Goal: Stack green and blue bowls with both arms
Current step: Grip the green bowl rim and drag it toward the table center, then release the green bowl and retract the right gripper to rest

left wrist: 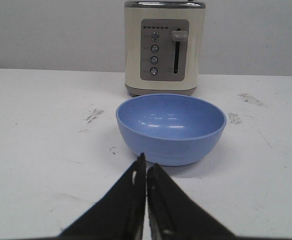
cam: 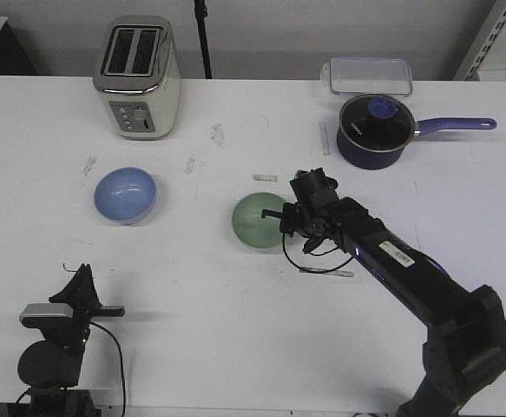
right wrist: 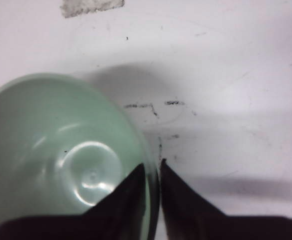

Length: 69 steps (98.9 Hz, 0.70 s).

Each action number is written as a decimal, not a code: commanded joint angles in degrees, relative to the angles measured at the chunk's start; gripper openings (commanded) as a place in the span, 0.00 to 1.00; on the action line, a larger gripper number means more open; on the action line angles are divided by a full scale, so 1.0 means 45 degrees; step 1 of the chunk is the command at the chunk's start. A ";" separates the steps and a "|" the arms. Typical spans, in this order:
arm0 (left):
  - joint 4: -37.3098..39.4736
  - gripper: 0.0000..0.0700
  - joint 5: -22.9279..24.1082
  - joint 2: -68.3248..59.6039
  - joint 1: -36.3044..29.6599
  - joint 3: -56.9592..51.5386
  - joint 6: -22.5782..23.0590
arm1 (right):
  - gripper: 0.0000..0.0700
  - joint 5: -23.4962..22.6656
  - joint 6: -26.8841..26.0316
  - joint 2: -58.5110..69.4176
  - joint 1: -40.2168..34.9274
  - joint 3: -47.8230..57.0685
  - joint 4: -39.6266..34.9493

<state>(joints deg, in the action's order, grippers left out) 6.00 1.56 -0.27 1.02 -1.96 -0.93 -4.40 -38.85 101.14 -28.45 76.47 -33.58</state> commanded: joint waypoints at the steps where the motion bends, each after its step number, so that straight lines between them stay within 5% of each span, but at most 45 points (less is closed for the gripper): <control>1: 0.0209 0.00 -0.0010 0.0019 0.0015 0.0287 0.0102 | 0.26 0.0029 -0.0107 0.0291 -0.0112 0.0267 0.0121; 25: 0.0209 0.00 -0.0010 0.0019 0.0015 0.0287 0.0107 | 0.42 0.0792 0.0044 -0.0321 -0.0102 0.0272 0.0131; 54: 0.0209 0.00 -0.0010 0.0019 0.0015 0.0287 0.0102 | 0.42 0.1336 0.0748 -0.1914 0.0000 0.0272 0.0170; 69: 0.0209 0.00 -0.0010 0.0019 0.0015 0.0287 0.0102 | 0.42 0.1360 0.2171 -0.2788 0.0024 0.0267 0.0398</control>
<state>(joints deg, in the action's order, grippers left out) 6.02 1.56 -0.27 1.02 -1.96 -0.93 1.48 -34.09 89.52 -28.08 76.47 -32.88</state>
